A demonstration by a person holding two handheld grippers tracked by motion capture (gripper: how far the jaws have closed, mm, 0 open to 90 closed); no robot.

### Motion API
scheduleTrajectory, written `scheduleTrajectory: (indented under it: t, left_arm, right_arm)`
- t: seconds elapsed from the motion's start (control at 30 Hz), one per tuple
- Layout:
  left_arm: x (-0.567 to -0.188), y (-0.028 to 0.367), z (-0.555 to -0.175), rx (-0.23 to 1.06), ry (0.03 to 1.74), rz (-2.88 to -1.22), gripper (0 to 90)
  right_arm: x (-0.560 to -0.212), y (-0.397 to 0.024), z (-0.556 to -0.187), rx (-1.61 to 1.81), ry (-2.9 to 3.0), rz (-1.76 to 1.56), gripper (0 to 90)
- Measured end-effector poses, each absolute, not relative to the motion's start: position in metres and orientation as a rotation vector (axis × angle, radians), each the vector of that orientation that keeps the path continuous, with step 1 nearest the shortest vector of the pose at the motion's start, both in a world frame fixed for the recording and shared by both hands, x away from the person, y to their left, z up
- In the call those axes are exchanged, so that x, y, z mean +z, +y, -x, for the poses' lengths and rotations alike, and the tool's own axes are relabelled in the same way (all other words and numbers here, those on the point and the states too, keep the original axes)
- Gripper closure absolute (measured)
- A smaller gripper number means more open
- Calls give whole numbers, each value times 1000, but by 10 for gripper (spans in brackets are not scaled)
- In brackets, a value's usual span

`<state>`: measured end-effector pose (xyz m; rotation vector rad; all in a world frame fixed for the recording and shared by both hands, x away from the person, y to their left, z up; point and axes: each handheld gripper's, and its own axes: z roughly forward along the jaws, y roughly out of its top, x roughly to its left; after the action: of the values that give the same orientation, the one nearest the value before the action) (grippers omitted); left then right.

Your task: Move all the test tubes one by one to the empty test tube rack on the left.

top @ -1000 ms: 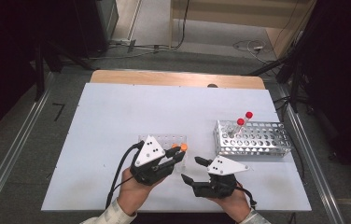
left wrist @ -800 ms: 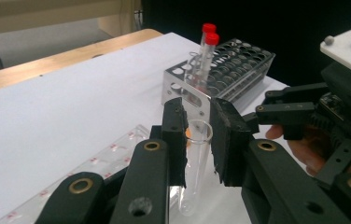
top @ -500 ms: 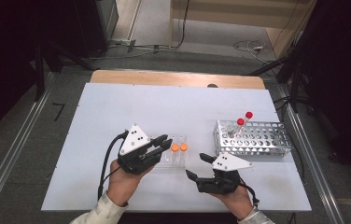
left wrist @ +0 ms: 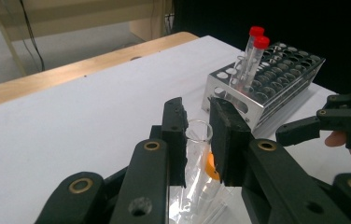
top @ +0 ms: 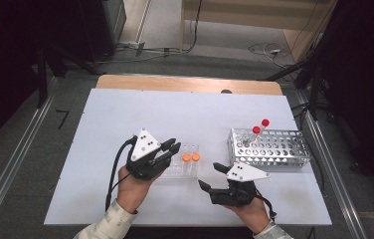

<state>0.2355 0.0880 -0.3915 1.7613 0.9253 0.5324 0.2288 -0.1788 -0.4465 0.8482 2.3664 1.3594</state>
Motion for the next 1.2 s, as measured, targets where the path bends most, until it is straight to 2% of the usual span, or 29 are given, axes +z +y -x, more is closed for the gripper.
scheduleTrajectory:
  t: [0.3, 0.5, 1.2]
  left_arm:
    - [-402, 83, -238, 542, 922, -1777, 769]
    - [-411, 74, -235, 594, 907, -1833, 768]
    - [-420, 73, -234, 568, 925, -1840, 735]
  right_arm:
    - [-447, -179, -229, 1358, 2366, -847, 256]
    - [-446, -179, -228, 1359, 2367, -843, 256]
    - [-446, -179, -229, 1360, 2361, -844, 252]
